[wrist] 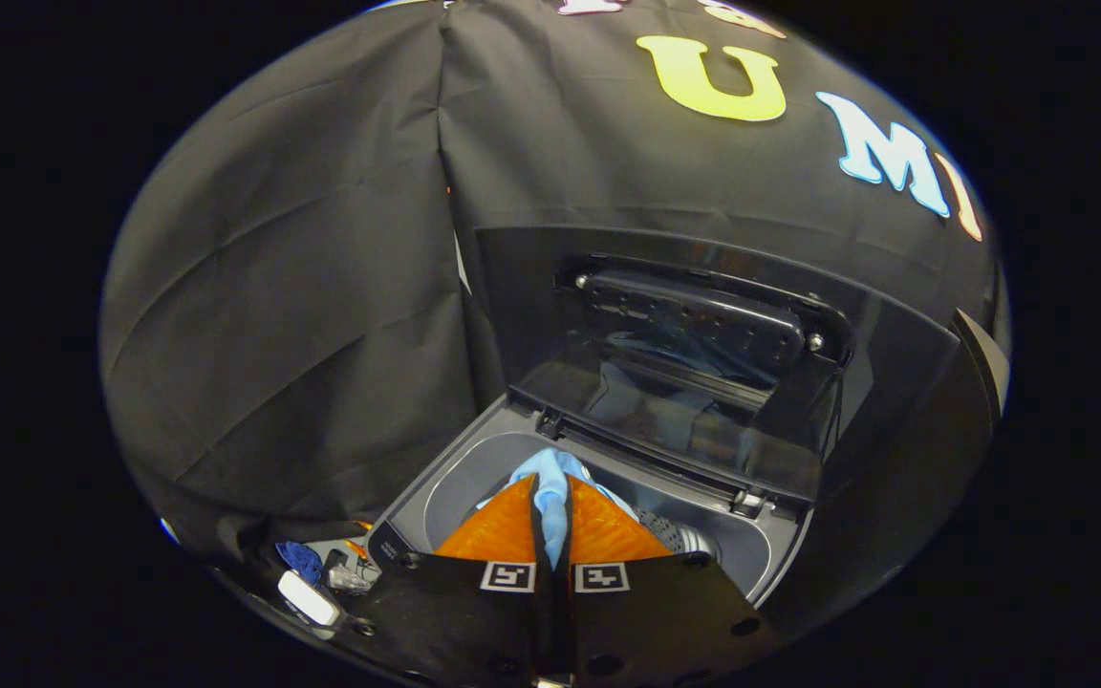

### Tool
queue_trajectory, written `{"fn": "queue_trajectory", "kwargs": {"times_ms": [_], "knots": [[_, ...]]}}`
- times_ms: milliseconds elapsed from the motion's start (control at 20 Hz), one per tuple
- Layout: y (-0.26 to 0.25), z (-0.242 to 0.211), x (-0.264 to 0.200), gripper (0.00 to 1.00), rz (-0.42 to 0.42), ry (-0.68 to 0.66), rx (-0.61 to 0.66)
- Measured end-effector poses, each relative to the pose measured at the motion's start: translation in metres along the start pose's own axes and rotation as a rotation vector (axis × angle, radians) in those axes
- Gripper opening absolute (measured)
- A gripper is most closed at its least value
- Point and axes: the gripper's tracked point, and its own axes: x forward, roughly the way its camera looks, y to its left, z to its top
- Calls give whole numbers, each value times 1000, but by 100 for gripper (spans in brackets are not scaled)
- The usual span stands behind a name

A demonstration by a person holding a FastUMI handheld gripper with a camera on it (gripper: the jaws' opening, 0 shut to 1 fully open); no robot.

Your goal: Put the clothes into the washing machine and then close the washing machine lid.

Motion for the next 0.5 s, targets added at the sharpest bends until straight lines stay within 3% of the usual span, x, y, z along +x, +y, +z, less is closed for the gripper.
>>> {"fn": "queue_trajectory", "kwargs": {"times_ms": [50,400,500], "knots": [[-3,0,-1,1,-6,2,2],[-13,-17,0,98,-36,79,4],[-12,-16,-3,98,-34,72,-6]]}}
